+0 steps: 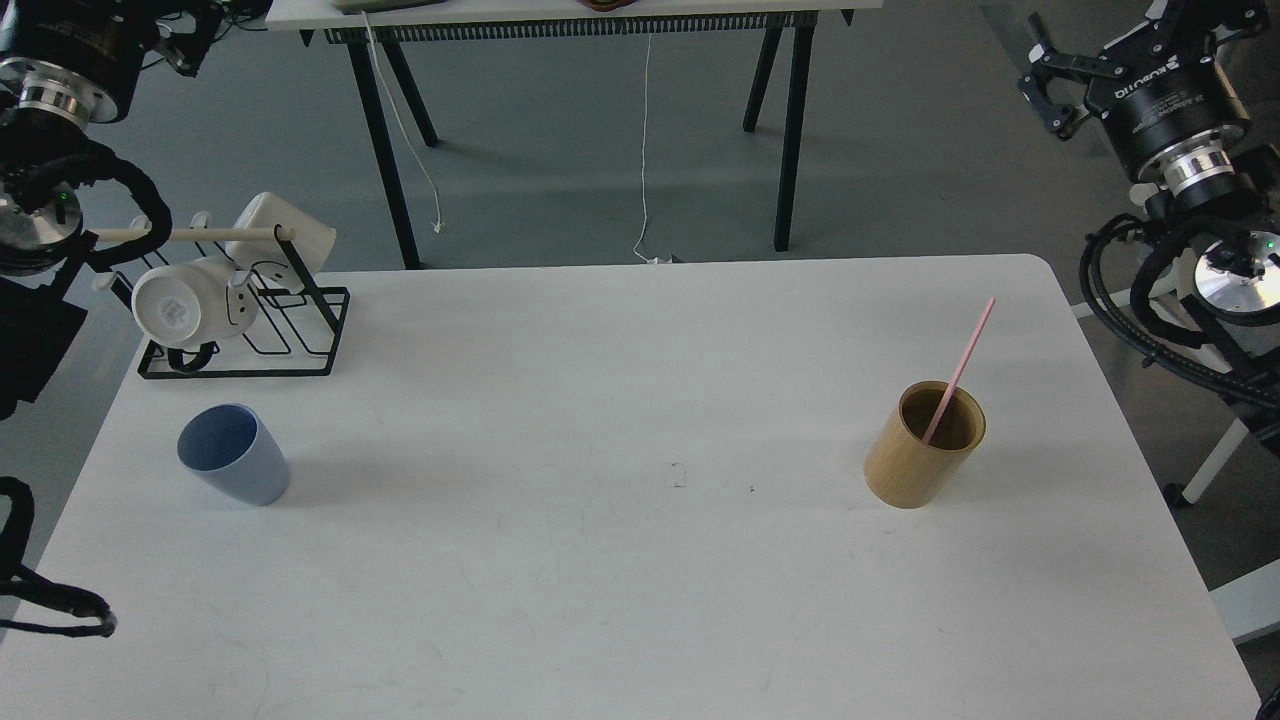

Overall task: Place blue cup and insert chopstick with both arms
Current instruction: 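Move the left gripper down toward the light blue cup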

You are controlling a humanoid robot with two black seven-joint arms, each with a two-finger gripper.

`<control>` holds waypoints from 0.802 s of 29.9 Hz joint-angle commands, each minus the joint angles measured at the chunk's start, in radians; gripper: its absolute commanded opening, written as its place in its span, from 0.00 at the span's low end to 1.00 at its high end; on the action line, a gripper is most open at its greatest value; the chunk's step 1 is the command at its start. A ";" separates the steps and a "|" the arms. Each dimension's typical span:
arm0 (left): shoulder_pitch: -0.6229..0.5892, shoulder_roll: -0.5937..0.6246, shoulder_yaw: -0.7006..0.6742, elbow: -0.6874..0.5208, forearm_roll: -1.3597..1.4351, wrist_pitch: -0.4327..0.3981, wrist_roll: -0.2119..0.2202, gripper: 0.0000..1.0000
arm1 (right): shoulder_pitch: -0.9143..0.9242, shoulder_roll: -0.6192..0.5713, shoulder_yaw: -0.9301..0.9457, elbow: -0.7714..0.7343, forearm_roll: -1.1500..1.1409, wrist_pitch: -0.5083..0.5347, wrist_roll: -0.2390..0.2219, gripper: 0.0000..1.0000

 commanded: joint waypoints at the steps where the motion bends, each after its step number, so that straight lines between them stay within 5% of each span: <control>1: -0.001 -0.013 0.003 0.000 0.001 0.000 0.000 1.00 | -0.004 0.000 0.023 0.000 0.002 0.000 0.002 0.99; 9: 0.005 0.018 0.018 -0.034 0.001 0.000 -0.017 1.00 | -0.019 -0.004 0.029 0.006 0.001 0.000 0.002 0.99; 15: 0.069 0.221 0.133 -0.327 0.174 0.000 -0.034 1.00 | -0.056 -0.056 0.043 0.043 0.001 0.000 0.004 0.99; 24: 0.108 0.507 0.181 -0.574 0.745 0.000 -0.042 0.99 | -0.082 -0.086 0.046 0.044 0.001 0.000 0.004 0.99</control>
